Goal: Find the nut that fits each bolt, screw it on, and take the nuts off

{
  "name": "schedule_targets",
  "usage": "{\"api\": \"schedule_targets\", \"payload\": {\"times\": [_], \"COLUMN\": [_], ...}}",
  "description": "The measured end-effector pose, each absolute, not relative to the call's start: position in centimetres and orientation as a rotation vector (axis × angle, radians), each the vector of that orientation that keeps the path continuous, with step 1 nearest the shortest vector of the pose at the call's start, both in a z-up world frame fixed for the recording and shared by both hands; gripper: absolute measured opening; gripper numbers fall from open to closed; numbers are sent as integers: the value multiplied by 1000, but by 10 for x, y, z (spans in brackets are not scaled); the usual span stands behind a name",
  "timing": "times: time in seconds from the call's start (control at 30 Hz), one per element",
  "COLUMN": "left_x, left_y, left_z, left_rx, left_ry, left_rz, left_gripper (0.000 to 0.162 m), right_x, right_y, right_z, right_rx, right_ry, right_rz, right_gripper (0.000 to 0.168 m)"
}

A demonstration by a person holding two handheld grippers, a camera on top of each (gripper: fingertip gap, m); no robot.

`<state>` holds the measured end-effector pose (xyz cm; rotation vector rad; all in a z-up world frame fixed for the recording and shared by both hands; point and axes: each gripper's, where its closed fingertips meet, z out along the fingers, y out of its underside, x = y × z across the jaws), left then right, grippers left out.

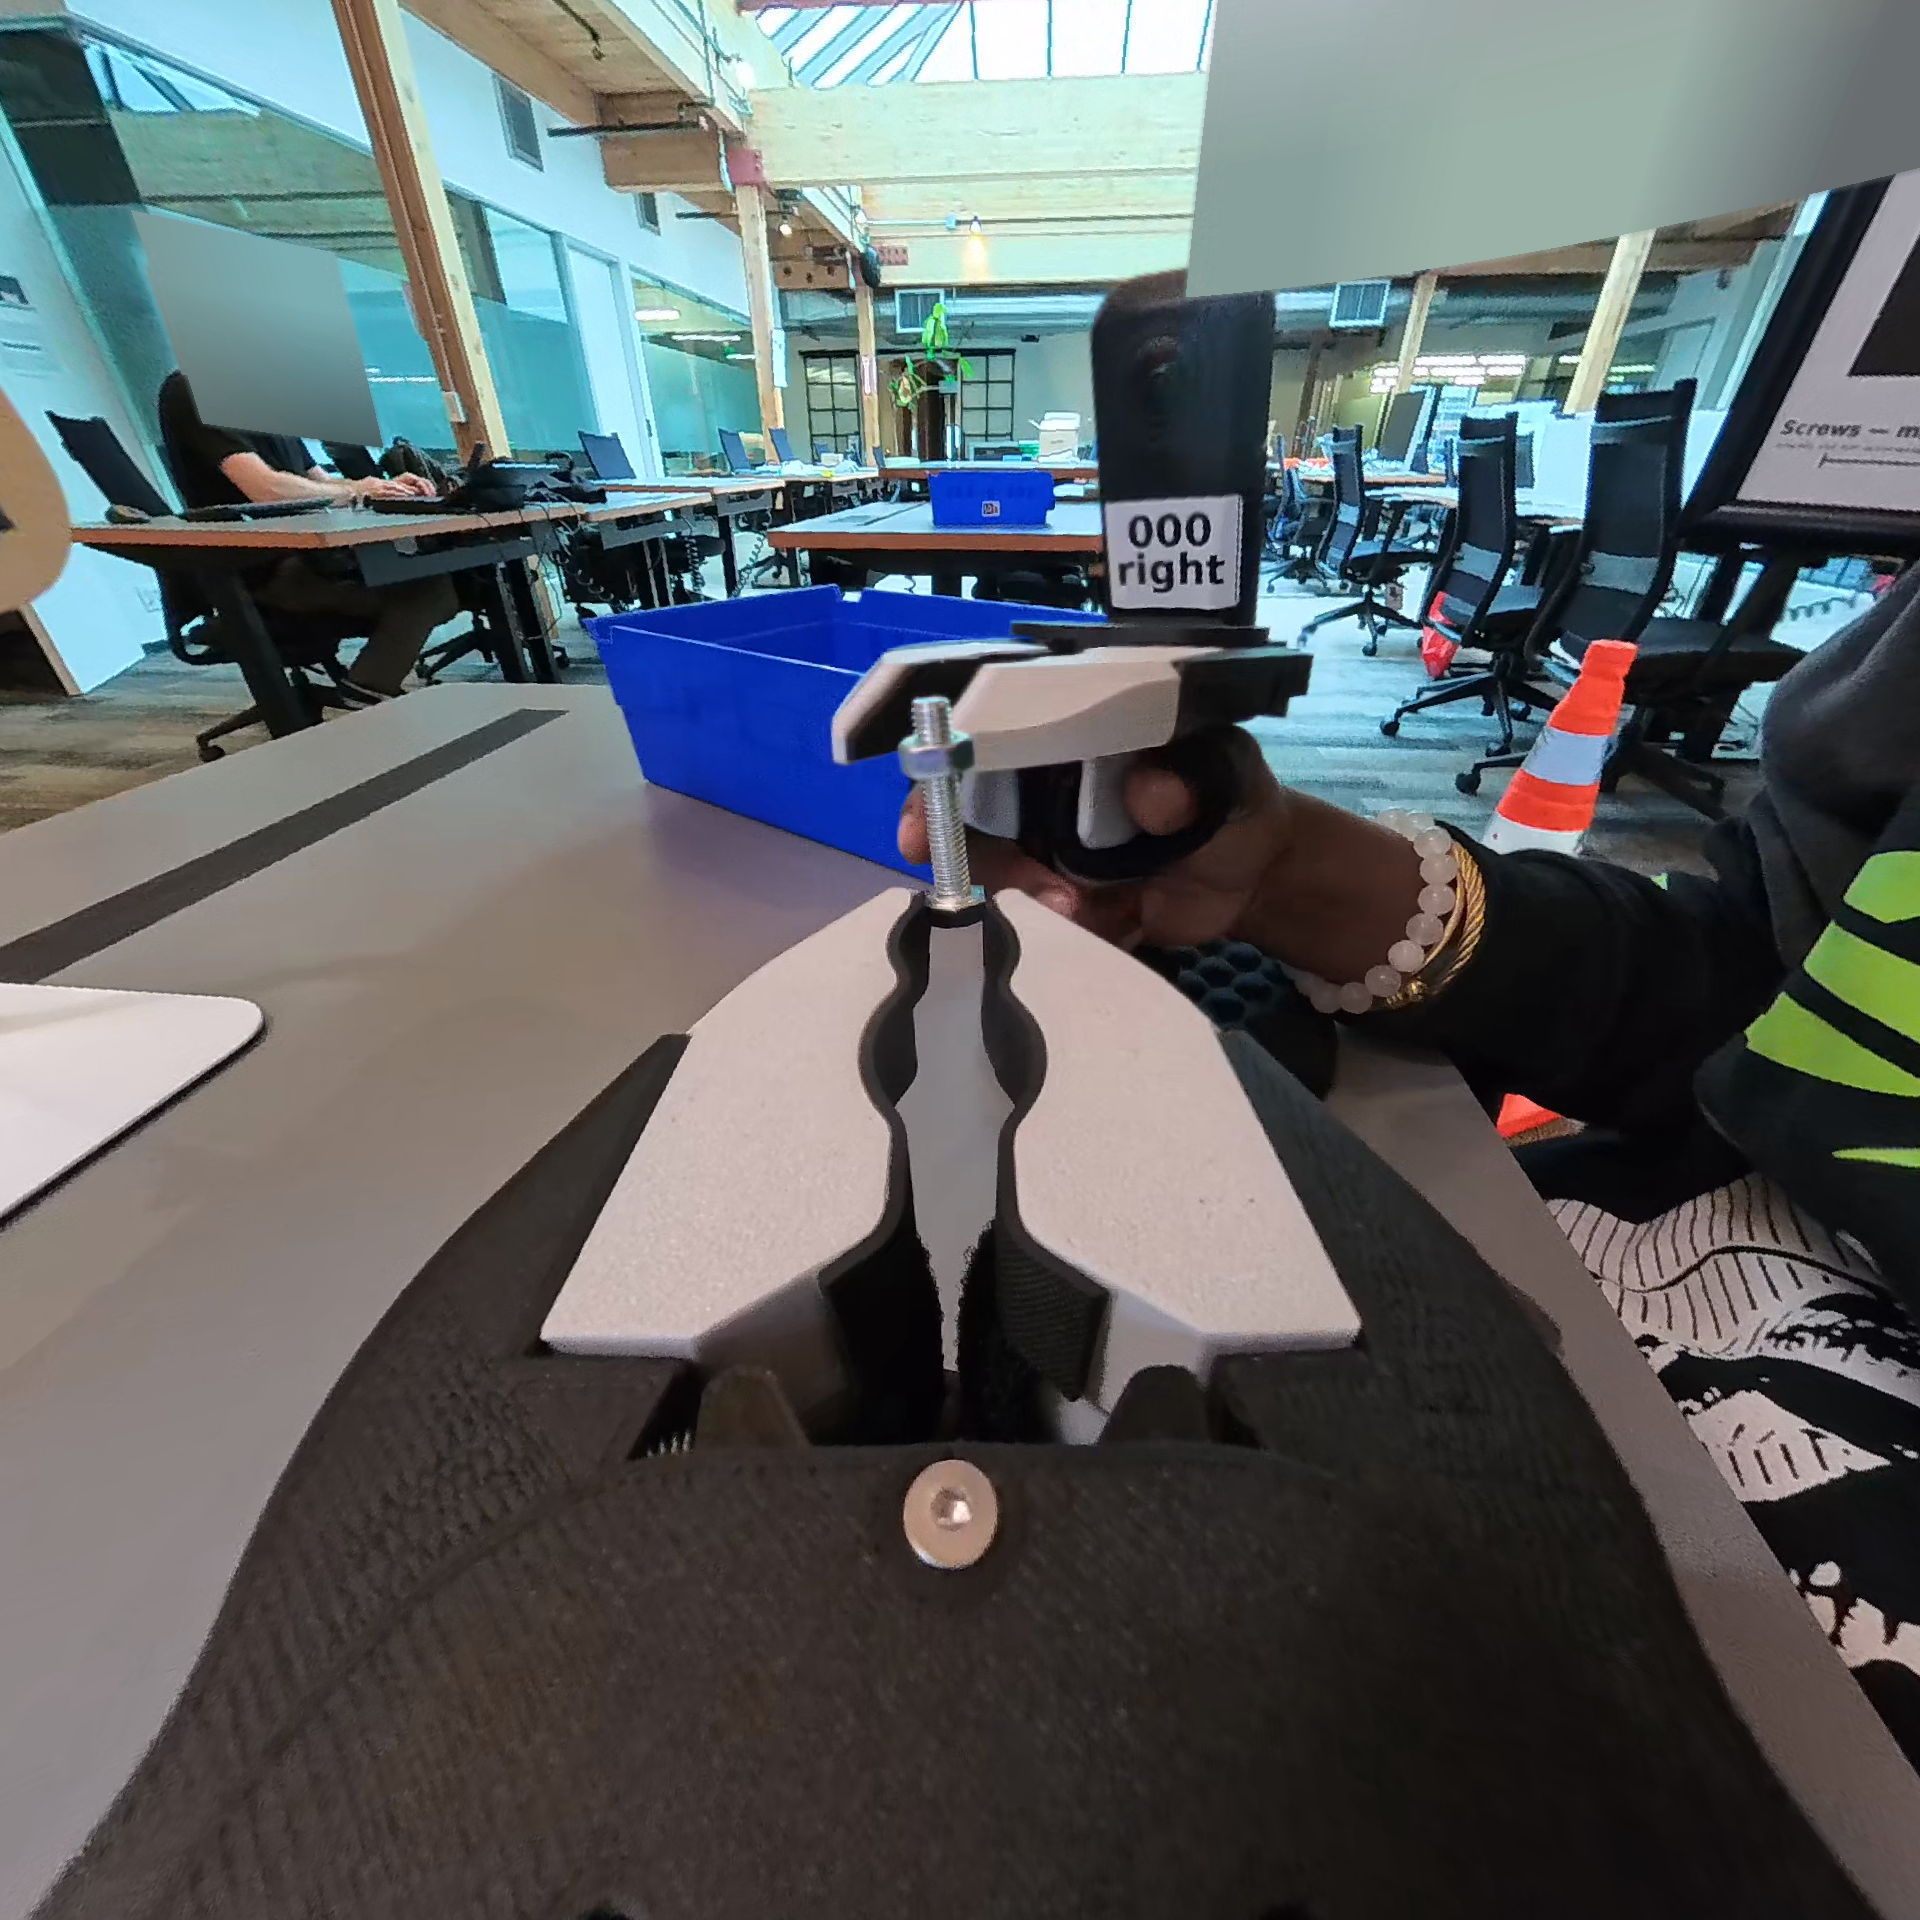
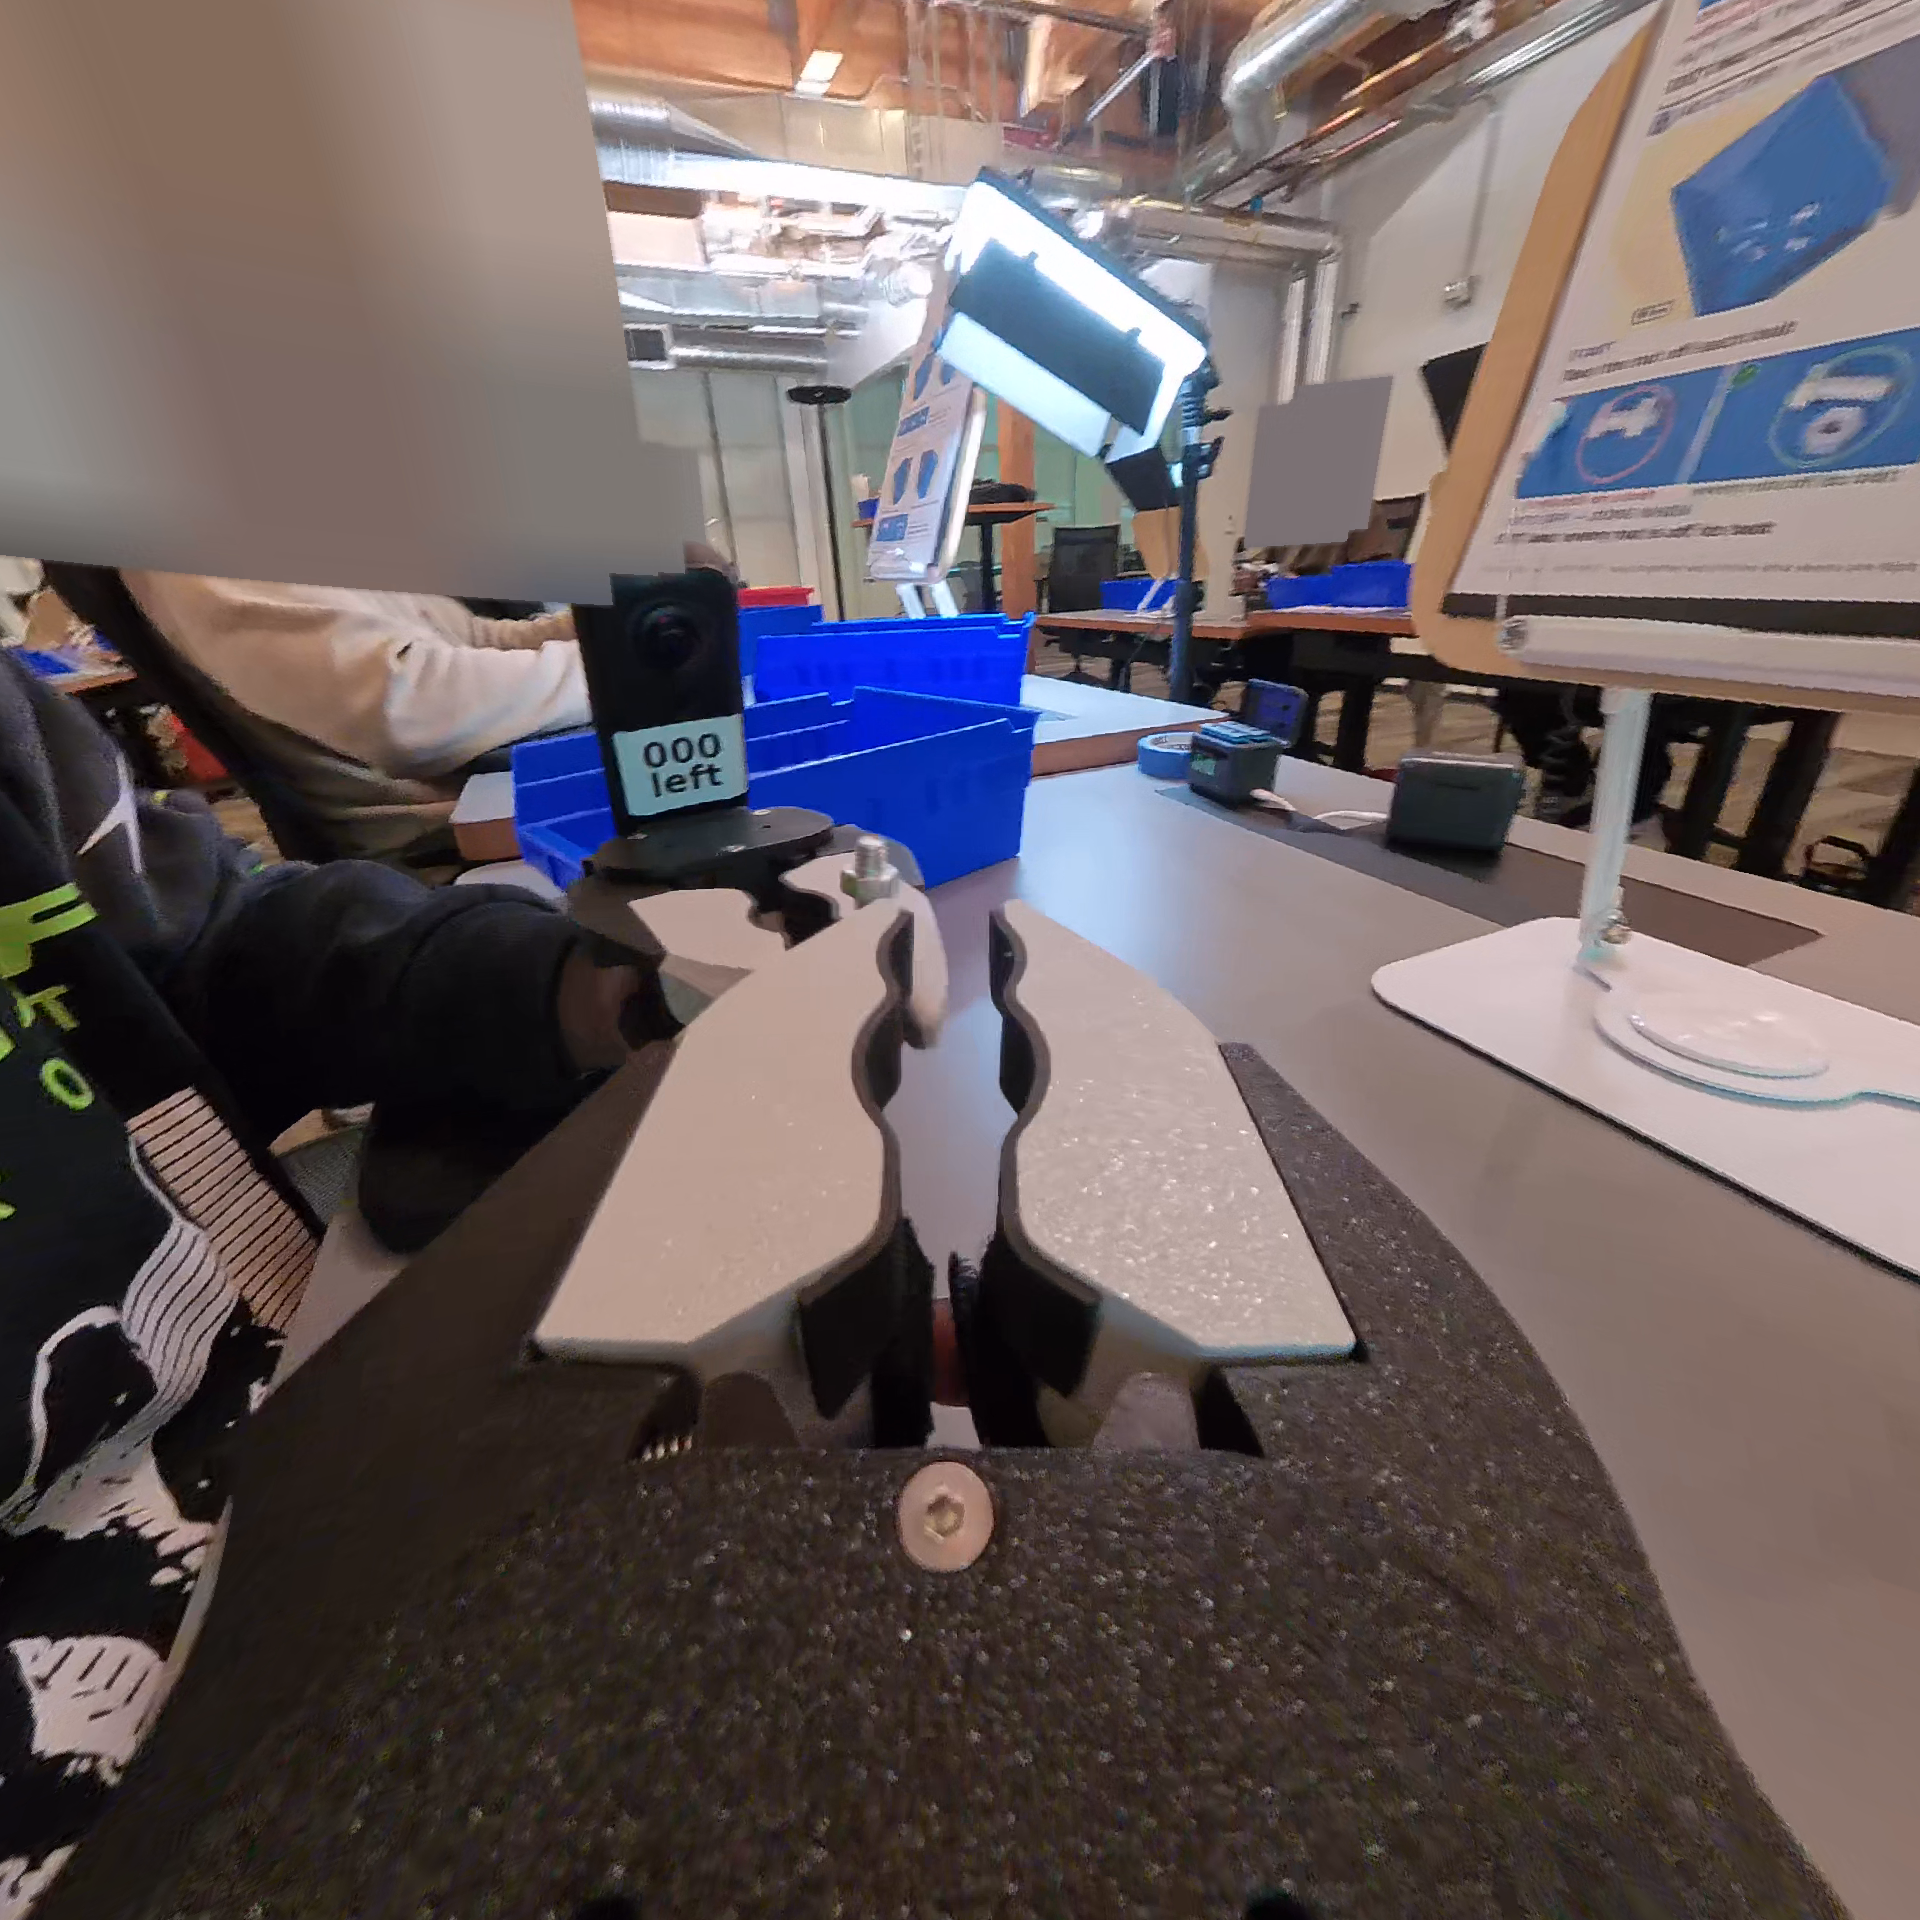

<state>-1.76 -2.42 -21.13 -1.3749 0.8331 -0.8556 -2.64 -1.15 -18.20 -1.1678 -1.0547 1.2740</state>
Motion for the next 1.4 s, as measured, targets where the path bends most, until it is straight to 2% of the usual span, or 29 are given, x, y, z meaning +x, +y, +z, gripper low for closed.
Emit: {"api": "schedule_targets", "payload": {"times": [0.1, 0.23, 0.3, 0.37, 0.43, 0.5, 0.57, 0.8, 0.93, 1.0, 1.03, 1.1, 1.27, 1.4], "left_x": [-18, -15, -14, -13, -15, -17, -18, -14, -14, -16, -16, -16, -14, -13], "left_y": [-24, -25, -26, -26, -25, -25, -24, -26, -26, -27, -26, -26, -27, -27], "left_z": [-212, -215, -216, -217, -215, -213, -213, -217, -216, -213, -212, -212, -215, -215], "left_rx": [-1379, -1386, -1387, -1386, -1385, -1379, -1379, -1386, -1385, -1371, -1368, -1371, -1380, -1381], "left_ry": [830, 858, 867, 870, 858, 846, 843, 874, 871, 858, 853, 857, 872, 874], "left_rz": [-851, -839, -839, -839, -837, -841, -835, -824, -827, -840, -839, -834, -832, -832], "left_gripper": [10, 10, 10, 10, 10, 10, 10, 10, 10, 10, 10, 10, 10, 10], "right_x": [-26, -32, -34, -33, -29, -23, -19, -32, -29, -24, -22, -22, -30, -30], "right_y": [-15, -21, -21, -18, -15, -8, -7, -20, -14, -7, -6, -9, -19, -16], "right_z": [-179, -182, -183, -183, -182, -178, -174, -181, -181, -179, -178, -177, -179, -181], "right_rx": [-1145, -1145, -1153, -1163, -1165, -1164, -1152, -1152, -1165, -1168, -1165, -1150, -1138, -1152], "right_ry": [-1051, -1091, -1095, -1086, -1067, -1016, -992, -1077, -1058, -1018, -1010, -1012, -1068, -1061], "right_rz": [1309, 1313, 1302, 1288, 1285, 1282, 1304, 1304, 1287, 1256, 1251, 1276, 1310, 1285], "right_gripper": [15, 35, 39, 38, 32, 18, 15, 38, 34, 22, 21, 21, 37, 35]}}
